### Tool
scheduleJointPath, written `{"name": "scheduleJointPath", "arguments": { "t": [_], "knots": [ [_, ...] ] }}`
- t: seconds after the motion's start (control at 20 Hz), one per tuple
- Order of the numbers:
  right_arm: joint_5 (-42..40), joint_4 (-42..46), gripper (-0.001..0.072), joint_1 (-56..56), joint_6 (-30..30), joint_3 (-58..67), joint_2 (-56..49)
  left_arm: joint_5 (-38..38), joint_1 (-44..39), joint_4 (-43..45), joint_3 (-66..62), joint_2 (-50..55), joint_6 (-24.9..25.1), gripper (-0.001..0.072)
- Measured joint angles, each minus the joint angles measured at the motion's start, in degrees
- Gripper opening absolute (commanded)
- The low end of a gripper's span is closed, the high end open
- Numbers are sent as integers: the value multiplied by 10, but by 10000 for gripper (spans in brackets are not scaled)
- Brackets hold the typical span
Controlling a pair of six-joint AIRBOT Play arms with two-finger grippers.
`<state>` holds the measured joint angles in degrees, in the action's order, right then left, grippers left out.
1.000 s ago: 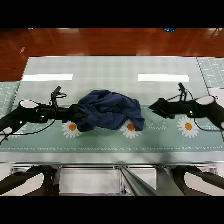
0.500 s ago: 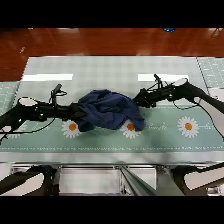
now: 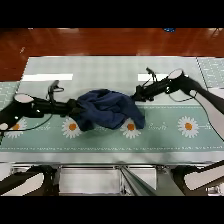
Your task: Fold the shirts.
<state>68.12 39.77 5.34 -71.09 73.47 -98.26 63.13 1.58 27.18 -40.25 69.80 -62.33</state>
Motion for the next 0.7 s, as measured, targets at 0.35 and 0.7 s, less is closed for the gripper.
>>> {"name": "scheduleJointPath", "arguments": {
  "t": [0.35,0.7],
  "knots": [
    [27,190,30,-15,-84,264,142,30,25,15,-296,-58,-54,16],
    [38,358,30,-16,-120,371,367,78,27,200,-570,-137,-131,16]
  ]
}}
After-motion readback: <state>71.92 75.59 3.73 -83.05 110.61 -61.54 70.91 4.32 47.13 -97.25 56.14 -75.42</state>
